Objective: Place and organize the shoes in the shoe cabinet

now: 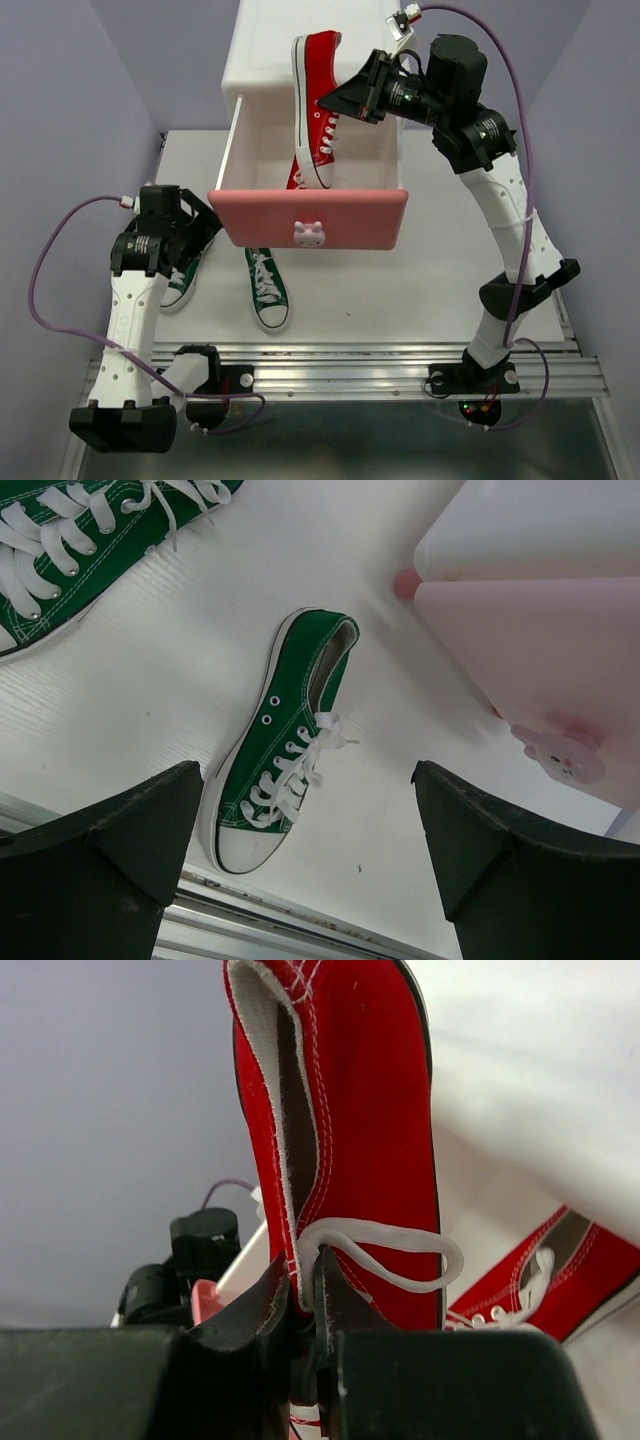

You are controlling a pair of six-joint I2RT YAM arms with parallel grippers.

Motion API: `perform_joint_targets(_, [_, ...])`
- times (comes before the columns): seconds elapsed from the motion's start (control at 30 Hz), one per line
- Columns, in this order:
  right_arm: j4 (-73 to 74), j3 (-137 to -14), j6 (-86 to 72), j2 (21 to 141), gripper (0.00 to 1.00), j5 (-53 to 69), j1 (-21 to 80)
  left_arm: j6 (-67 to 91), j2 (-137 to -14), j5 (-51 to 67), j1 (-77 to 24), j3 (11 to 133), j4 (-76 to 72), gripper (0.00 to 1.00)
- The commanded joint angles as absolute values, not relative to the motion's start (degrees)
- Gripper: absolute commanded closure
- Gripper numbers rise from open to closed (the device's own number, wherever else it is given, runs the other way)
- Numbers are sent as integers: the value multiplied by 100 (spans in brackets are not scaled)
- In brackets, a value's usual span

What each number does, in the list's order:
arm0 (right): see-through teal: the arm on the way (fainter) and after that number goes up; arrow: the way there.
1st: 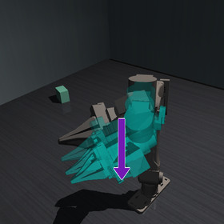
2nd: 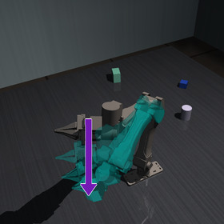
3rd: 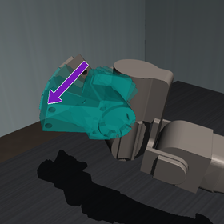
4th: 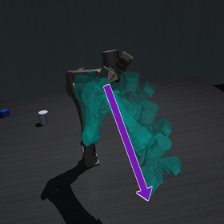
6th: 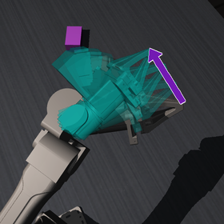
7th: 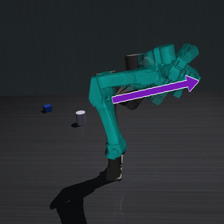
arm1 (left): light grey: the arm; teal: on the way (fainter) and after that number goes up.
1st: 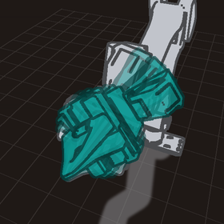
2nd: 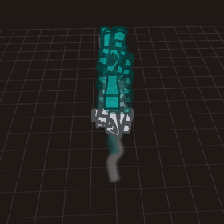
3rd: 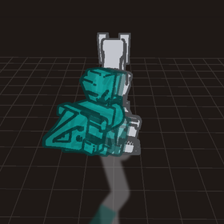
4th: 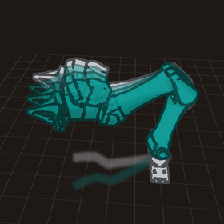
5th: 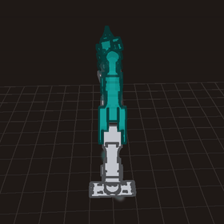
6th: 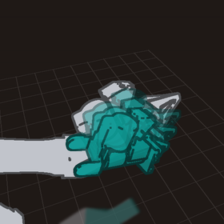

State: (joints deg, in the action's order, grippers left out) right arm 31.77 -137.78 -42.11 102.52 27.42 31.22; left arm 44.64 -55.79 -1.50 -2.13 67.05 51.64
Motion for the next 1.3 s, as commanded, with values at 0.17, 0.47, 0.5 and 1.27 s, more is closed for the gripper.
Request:
perform_joint_targets(0.17, [4024,-13746,-3366,9651,99,2654,3357,4570,-5344,-141,-185,6425,5089,1])
perform_joint_targets(0.47, [4763,-13720,-3050,9571,99,2689,3463,4570,-5353,-141,-185,6346,5089,1])
perform_joint_targets(0.5, [4781,-13702,-3059,9563,99,2768,3463,4570,-5344,-132,-185,6337,5089,1])
perform_joint_targets(1.27, [5985,-13799,-2408,9782,99,2312,3621,4597,-5282,-158,-185,6152,5027,1])
